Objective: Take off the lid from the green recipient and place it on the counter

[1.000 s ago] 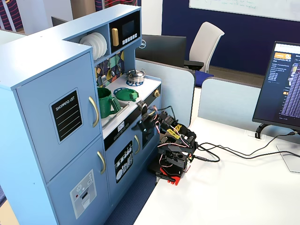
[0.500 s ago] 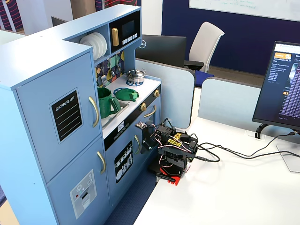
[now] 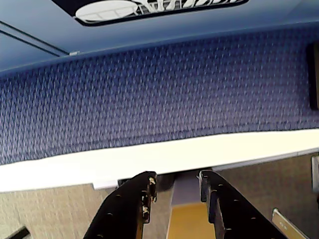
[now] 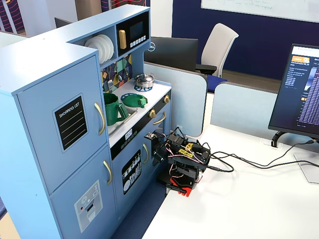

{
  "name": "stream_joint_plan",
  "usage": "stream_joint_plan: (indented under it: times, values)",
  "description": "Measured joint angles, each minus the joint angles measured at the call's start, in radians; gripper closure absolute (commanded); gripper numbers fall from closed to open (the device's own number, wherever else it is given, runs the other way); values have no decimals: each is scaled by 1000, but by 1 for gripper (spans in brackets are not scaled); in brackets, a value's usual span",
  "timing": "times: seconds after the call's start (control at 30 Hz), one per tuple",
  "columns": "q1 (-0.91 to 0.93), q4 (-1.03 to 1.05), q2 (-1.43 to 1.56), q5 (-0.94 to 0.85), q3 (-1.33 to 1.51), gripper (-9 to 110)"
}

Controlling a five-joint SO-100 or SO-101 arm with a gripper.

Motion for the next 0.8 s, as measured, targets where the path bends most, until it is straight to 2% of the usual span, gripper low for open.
stream_joint_plan:
  times: [0.8]
  values:
    - [-2,11,8,-20,0,100]
